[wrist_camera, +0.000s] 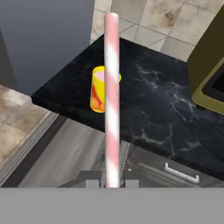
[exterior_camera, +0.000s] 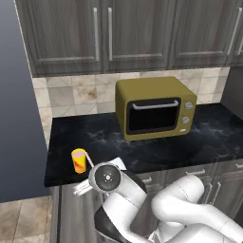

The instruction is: Pick up the straw from the left drawer and put it inside the smoothie cup.

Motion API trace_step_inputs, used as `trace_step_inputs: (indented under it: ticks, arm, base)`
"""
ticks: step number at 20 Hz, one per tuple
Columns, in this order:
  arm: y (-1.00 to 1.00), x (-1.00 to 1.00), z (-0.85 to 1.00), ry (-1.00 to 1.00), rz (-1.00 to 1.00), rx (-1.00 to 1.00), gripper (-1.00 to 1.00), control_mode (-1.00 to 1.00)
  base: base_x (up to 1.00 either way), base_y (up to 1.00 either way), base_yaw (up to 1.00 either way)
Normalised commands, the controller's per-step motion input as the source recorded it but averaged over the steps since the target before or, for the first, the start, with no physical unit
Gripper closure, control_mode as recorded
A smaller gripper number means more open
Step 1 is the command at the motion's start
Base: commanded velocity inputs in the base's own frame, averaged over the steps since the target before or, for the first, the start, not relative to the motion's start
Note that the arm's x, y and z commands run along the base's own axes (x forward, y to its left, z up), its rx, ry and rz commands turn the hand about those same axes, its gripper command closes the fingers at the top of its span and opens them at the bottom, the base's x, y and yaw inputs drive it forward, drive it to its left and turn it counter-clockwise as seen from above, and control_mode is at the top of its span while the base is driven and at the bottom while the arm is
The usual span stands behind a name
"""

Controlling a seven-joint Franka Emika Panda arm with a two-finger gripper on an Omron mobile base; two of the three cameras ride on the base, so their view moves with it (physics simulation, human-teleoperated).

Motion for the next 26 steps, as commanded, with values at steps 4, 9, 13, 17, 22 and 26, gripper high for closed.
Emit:
trace_step_inputs:
  ticks: [4, 9, 13, 17, 22, 26]
  arm:
    - [-0.25, 0.00, 0.92, -0.37, -0.13, 0.00, 1.00, -1.00]
    - [-0.12, 0.12, 0.71, -0.22, -0.13, 0.00, 1.00, -1.00]
    - [-0.12, 0.28, 0.53, -0.05, -0.12, 0.00, 1.00, -1.00]
    - [-0.13, 0.42, 0.35, 0.00, -0.05, 0.00, 1.00, -1.00]
    - [0.00, 0.41, 0.10, 0.00, -0.01, 0.00, 1.00, -1.00]
    - [0.00, 0.31, 0.00, 0.00, 0.00, 0.00, 1.00, -1.00]
  base:
    - [0.00, 0.00, 0.00]
    - [0.00, 0.00, 0.00]
    - [0.00, 0.00, 0.00]
    - [0.00, 0.00, 0.00]
    - [0.00, 0.00, 0.00]
    - [0.00, 0.00, 0.00]
